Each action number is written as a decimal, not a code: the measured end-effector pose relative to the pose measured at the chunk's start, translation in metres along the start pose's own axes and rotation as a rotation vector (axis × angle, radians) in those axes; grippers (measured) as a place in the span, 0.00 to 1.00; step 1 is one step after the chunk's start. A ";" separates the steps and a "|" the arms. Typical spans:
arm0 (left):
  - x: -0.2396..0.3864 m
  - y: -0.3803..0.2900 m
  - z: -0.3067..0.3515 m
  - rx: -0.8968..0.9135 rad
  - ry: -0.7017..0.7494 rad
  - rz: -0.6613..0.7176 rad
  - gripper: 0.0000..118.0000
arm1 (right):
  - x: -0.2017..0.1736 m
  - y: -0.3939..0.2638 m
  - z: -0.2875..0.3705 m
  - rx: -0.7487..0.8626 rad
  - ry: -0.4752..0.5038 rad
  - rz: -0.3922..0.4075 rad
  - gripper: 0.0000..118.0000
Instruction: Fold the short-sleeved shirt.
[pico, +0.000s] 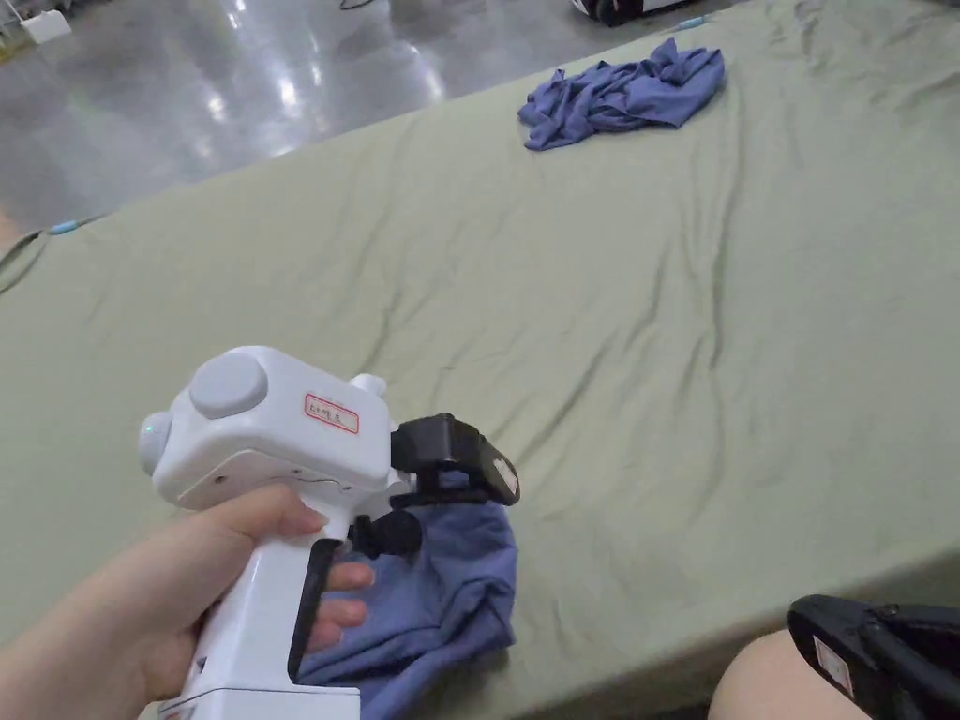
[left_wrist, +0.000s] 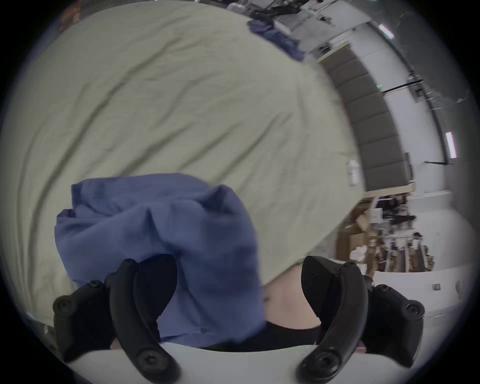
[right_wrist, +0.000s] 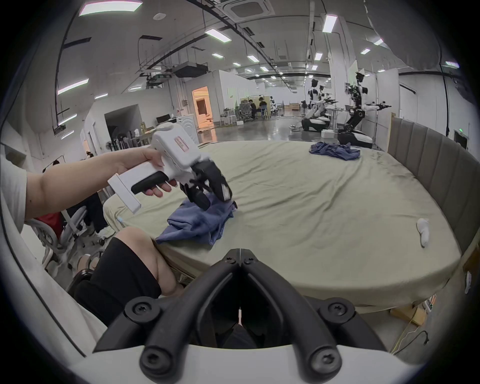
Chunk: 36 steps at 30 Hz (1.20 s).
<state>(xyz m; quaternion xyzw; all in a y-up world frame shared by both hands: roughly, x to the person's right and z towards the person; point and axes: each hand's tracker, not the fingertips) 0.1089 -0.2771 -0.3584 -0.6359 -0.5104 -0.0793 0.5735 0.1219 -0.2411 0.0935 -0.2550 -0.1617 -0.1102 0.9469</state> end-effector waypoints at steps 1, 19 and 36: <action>-0.002 0.000 0.011 0.027 0.003 0.007 0.91 | 0.001 0.000 0.001 0.002 0.004 -0.004 0.02; 0.012 -0.017 -0.096 0.003 0.207 -0.100 0.00 | -0.019 0.009 -0.017 -0.024 0.001 0.021 0.02; -0.128 -0.096 0.143 0.419 -0.221 -0.029 0.00 | -0.016 0.041 -0.322 -0.416 0.115 -0.148 0.02</action>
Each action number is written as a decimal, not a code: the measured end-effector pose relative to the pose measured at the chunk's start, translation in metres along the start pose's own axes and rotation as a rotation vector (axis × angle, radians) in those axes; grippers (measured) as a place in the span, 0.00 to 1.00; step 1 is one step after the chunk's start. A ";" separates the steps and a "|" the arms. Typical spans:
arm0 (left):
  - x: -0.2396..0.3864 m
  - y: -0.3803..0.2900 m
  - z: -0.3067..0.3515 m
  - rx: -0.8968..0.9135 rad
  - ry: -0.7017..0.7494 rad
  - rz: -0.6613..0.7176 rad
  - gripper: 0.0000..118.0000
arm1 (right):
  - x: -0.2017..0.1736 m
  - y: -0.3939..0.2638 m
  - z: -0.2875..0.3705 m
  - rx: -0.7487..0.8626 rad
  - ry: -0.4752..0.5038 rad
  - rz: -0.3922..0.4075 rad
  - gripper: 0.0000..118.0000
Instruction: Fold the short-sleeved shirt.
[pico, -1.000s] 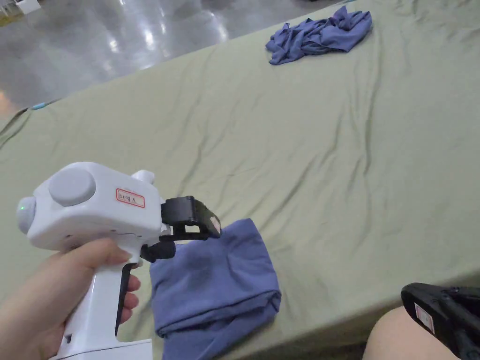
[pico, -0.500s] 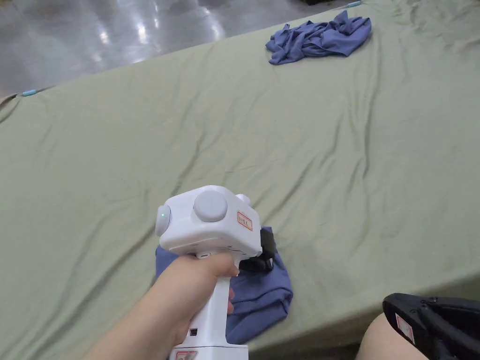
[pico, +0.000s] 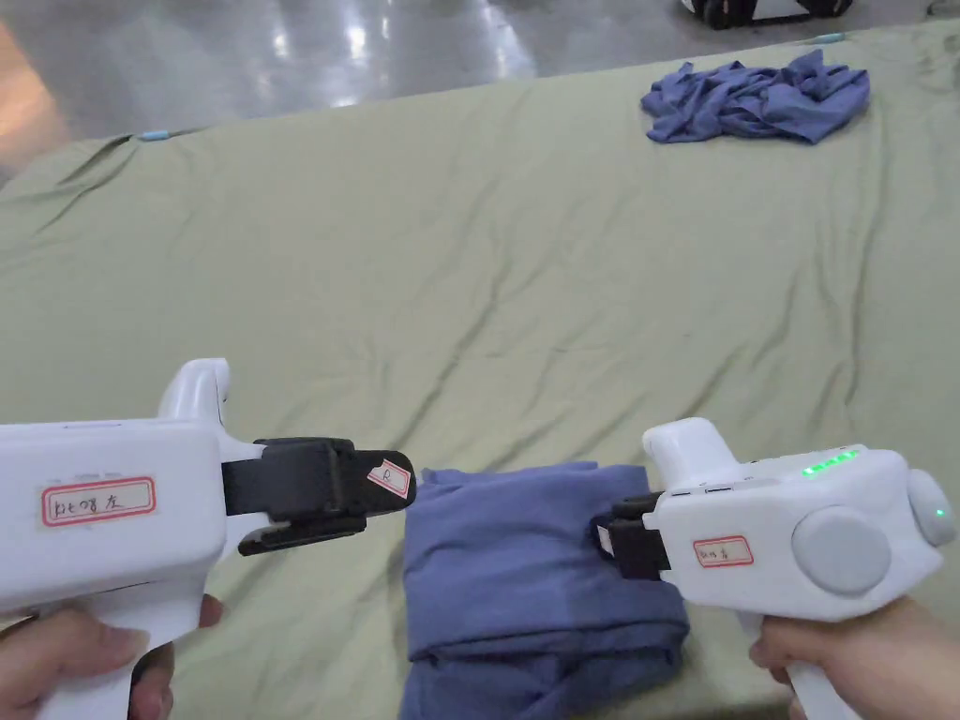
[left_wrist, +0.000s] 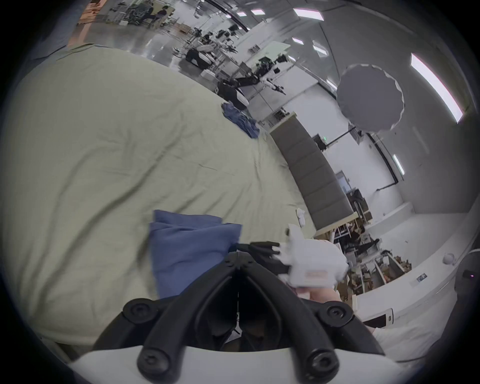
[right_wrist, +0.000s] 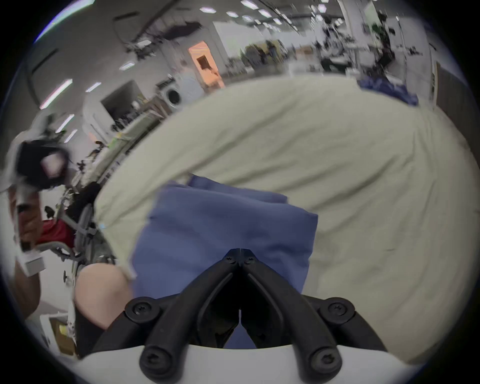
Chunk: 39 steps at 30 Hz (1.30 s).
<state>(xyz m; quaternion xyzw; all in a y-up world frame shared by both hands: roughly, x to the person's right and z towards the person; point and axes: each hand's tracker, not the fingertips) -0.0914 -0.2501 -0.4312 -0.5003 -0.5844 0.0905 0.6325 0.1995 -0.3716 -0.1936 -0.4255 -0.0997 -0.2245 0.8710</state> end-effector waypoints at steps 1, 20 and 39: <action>-0.012 -0.002 0.003 0.009 0.003 0.022 0.00 | 0.006 -0.001 -0.011 -0.015 -0.030 0.009 0.02; -0.079 -0.005 -0.166 -0.344 -0.129 0.020 0.25 | 0.024 -0.007 0.012 0.037 0.100 -0.199 0.02; -0.186 0.092 0.106 -0.439 0.829 -0.111 0.22 | -0.053 -0.017 0.110 0.171 0.181 0.041 0.02</action>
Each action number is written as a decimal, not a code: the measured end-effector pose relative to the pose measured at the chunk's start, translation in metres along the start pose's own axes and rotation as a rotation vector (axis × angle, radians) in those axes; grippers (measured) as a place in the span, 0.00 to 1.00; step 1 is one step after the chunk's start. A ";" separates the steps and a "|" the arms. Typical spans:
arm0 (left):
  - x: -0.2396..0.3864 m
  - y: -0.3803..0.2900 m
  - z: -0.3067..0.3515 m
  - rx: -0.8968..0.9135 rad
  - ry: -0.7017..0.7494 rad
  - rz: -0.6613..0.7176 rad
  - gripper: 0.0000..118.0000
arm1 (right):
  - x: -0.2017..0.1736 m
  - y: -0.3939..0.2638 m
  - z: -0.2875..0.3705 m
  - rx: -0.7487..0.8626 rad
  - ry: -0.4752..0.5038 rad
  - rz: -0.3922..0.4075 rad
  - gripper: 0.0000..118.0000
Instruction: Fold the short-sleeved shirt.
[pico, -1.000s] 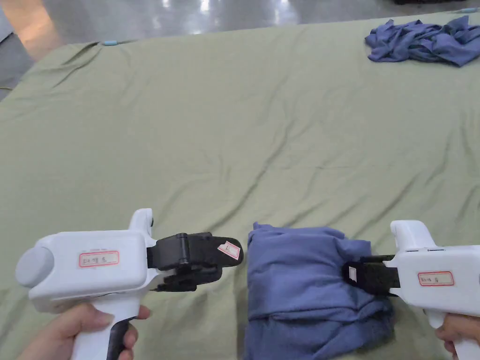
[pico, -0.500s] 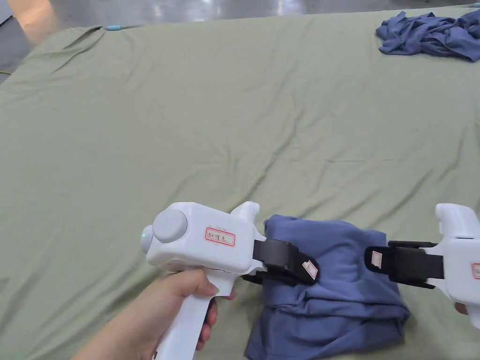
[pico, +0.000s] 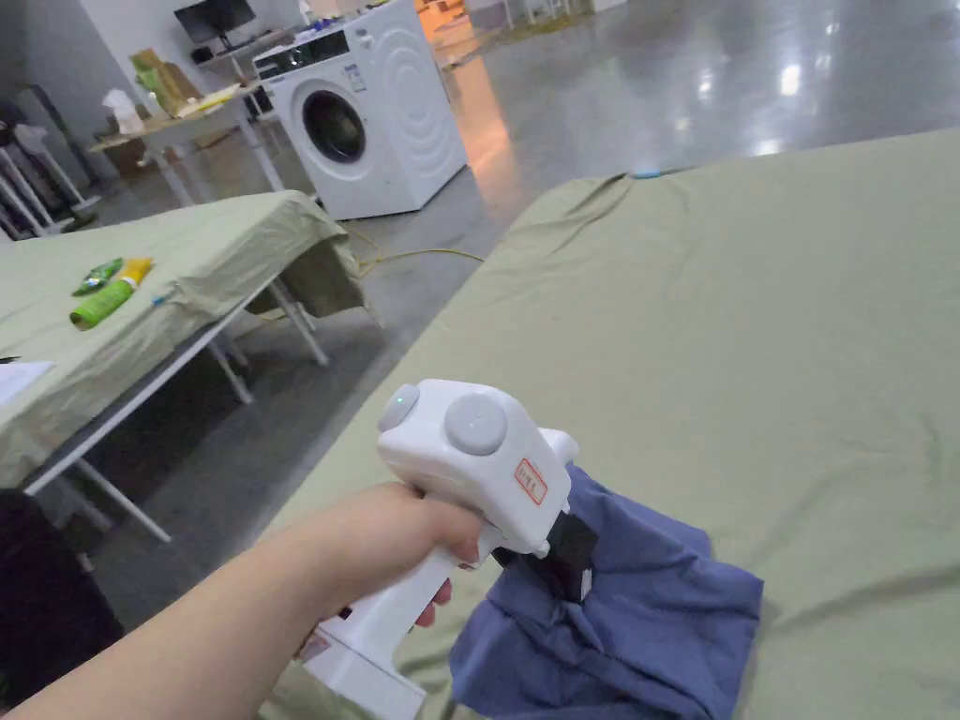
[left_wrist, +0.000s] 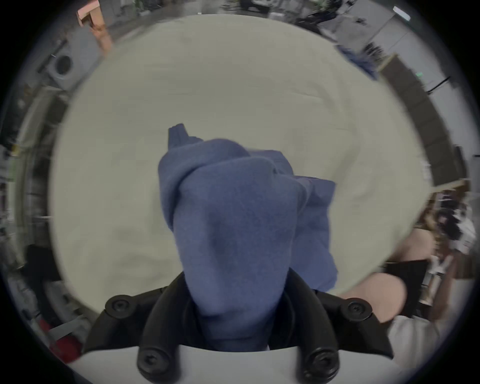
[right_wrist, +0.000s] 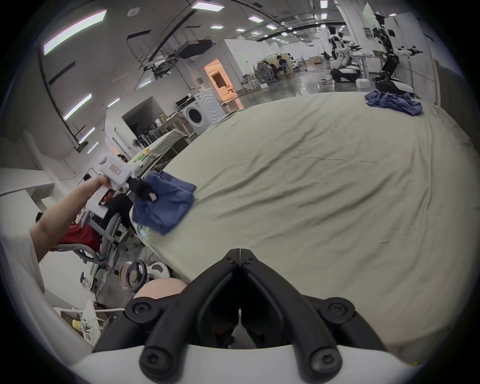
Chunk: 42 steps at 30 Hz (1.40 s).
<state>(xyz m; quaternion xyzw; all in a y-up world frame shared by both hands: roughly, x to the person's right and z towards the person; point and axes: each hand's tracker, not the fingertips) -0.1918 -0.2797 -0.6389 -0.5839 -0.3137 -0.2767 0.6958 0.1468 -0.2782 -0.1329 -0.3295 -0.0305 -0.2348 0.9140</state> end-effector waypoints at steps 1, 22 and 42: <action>-0.016 0.003 0.001 -0.009 0.090 0.008 0.22 | -0.005 0.001 -0.001 -0.002 0.008 0.008 0.02; -0.033 -0.061 0.051 0.285 0.484 0.130 1.00 | -0.017 0.026 -0.007 0.004 -0.040 0.217 0.02; 0.294 -0.159 0.124 1.586 0.238 0.078 0.00 | -0.019 -0.003 0.050 0.612 -0.684 0.347 0.02</action>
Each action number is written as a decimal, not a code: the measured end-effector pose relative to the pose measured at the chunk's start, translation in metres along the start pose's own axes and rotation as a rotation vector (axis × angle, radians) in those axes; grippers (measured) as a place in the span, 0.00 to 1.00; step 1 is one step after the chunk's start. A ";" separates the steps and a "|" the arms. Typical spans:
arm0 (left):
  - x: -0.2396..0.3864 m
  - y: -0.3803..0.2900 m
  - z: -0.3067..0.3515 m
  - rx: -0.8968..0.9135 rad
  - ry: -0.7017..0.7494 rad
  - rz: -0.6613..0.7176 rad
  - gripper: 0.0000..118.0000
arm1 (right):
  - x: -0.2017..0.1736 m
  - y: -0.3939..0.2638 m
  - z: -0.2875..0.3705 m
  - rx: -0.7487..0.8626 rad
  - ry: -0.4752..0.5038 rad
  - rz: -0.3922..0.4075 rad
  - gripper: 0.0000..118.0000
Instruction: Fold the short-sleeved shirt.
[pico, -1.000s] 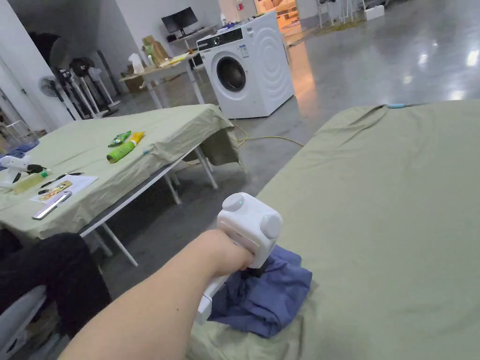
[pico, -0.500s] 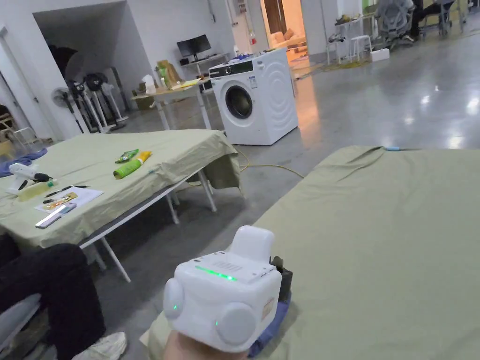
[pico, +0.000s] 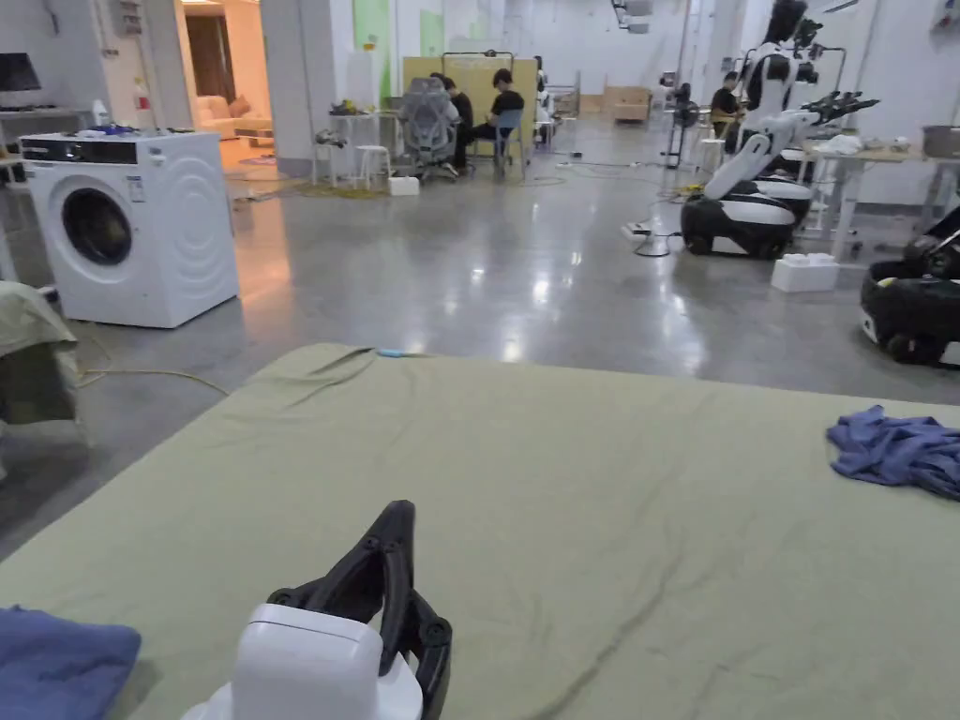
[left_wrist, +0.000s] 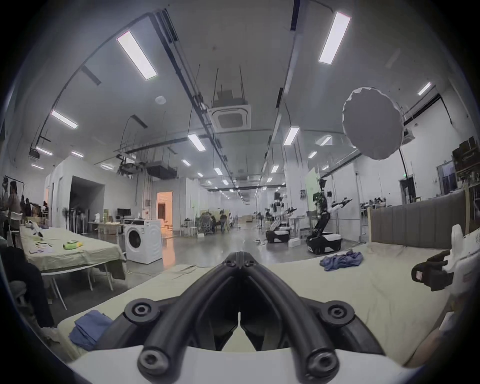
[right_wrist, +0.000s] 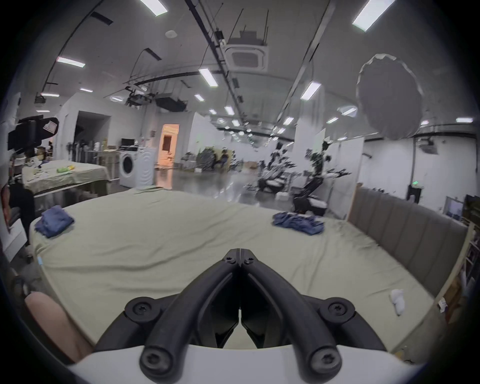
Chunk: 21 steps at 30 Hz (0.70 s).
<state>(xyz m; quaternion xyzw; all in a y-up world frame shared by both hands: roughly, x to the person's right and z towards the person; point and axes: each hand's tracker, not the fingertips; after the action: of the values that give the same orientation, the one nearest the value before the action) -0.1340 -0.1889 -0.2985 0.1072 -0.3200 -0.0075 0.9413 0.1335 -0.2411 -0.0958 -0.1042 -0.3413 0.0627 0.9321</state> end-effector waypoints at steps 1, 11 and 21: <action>0.009 0.002 -0.002 -0.007 -0.006 -0.003 0.00 | 0.002 0.003 0.000 -0.007 -0.017 -0.005 0.02; 0.031 0.001 -0.002 -0.046 -0.065 0.031 0.00 | 0.018 0.017 0.002 0.050 -0.047 -0.058 0.02; 0.019 0.008 -0.003 -0.079 -0.049 0.107 0.65 | 0.011 0.009 0.001 0.059 -0.067 -0.004 0.96</action>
<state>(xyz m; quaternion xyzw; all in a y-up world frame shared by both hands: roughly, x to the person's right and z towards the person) -0.1176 -0.1822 -0.2881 0.0525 -0.3477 0.0275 0.9357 0.1414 -0.2300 -0.0904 -0.0736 -0.3705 0.0742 0.9229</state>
